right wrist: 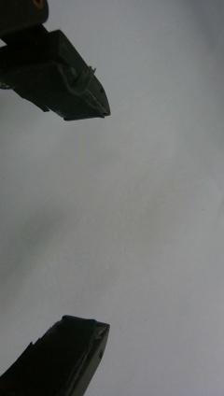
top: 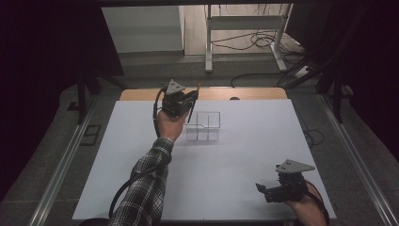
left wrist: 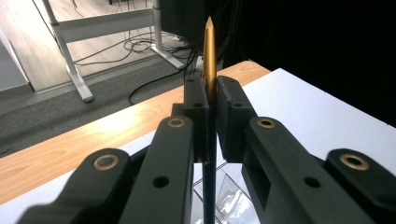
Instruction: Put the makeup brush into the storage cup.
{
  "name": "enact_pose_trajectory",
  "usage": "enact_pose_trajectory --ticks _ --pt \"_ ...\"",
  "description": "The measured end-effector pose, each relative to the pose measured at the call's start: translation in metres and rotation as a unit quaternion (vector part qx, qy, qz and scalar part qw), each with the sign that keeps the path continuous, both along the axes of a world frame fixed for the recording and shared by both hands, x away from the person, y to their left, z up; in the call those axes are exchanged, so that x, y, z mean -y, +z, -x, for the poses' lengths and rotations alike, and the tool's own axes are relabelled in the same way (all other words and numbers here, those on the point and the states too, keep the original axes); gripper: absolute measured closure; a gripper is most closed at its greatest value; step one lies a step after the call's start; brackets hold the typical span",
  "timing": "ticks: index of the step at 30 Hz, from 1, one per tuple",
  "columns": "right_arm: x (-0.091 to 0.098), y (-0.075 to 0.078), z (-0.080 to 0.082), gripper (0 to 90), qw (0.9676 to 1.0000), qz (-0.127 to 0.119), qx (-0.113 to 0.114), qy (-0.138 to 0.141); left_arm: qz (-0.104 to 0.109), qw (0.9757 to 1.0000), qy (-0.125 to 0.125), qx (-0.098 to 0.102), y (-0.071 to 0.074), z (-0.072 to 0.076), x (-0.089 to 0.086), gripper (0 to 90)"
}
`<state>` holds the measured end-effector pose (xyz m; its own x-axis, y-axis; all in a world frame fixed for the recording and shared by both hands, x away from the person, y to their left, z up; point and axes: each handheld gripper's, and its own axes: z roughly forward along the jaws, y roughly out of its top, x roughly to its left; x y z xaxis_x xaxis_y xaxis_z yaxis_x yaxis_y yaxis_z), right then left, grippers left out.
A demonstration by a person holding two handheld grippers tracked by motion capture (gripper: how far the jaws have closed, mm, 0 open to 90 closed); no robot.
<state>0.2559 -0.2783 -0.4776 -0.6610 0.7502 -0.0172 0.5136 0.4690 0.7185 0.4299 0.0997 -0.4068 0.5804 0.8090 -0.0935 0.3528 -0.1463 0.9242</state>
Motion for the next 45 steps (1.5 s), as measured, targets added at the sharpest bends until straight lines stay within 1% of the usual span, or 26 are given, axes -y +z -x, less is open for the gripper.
enact_pose_trajectory --ticks 1,3,7,14,19,26,30,36,45 --pt "0.0 0.0 0.0 0.1 1.0 0.0 0.0 0.0 -0.003 1.0 -0.001 0.0 -0.001 -0.001 0.0 84.5" --pt "0.0 0.0 0.0 0.1 1.0 0.0 0.0 0.001 0.0 1.0 0.002 -0.002 -0.004 -0.001 0.0 84.5" --pt "0.0 0.0 0.0 0.1 1.0 -0.001 -0.001 0.001 -0.003 1.0 0.002 -0.002 -0.007 -0.003 0.0 84.5" --pt "-0.001 0.0 0.0 0.1 1.0 -0.001 -0.002 0.002 -0.001 1.0 0.002 -0.006 -0.012 -0.005 0.001 84.5" --pt "-0.001 0.0 0.001 0.1 1.0 -0.001 -0.002 0.002 -0.009 0.9999 0.002 -0.009 -0.016 -0.005 0.001 84.5" --pt "-0.001 0.0 0.0 0.1 1.0 0.0 -0.002 0.004 -0.006 0.9998 0.005 -0.015 -0.023 -0.005 -0.001 84.5" --pt "-0.001 0.0 0.0 0.2 1.0 0.0 -0.002 0.004 -0.005 0.9999 0.005 -0.015 -0.025 -0.004 -0.002 84.5" --pt "-0.001 0.0 0.0 0.3 1.0 0.001 -0.002 0.005 0.003 0.9998 0.005 -0.02 -0.032 -0.004 -0.002 84.5" --pt "-0.001 0.0 0.0 0.5 1.0 0.003 -0.003 0.007 -0.008 0.9995 0.006 -0.031 -0.04 -0.002 0.0 84.5"
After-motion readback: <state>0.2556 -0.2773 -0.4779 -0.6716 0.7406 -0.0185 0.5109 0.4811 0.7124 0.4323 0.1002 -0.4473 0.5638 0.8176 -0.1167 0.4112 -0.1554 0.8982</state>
